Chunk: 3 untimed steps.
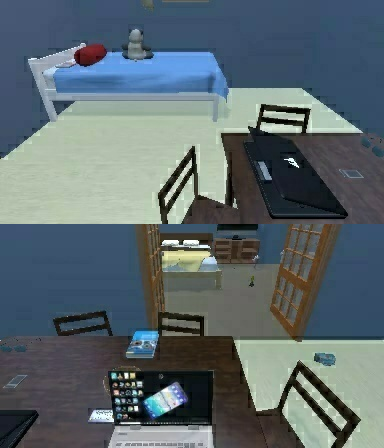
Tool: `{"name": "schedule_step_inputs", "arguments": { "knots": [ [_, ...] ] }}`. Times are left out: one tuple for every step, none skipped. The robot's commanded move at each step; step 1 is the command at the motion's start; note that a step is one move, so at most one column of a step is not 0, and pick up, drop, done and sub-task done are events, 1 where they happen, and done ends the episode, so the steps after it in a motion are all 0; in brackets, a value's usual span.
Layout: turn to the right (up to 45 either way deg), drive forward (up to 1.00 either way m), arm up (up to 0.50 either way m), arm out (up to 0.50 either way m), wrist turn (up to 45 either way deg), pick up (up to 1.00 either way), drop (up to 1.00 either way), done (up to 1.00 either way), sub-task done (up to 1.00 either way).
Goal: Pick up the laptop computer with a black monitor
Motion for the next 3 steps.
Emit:
{"name": "schedule_step_inputs", "arguments": {
  "knots": [
    [0.0,0.0,0.5,0.0,0.0,0.0,0.0,0.0,0.0],
    [0.0,0.0,0.34,0.0,0.0,0.0,0.0,0.0,0.0],
    [0.0,0.0,0.0,0.0,45.0,0.0,0.0,0.0,0.0]
  ]
}}
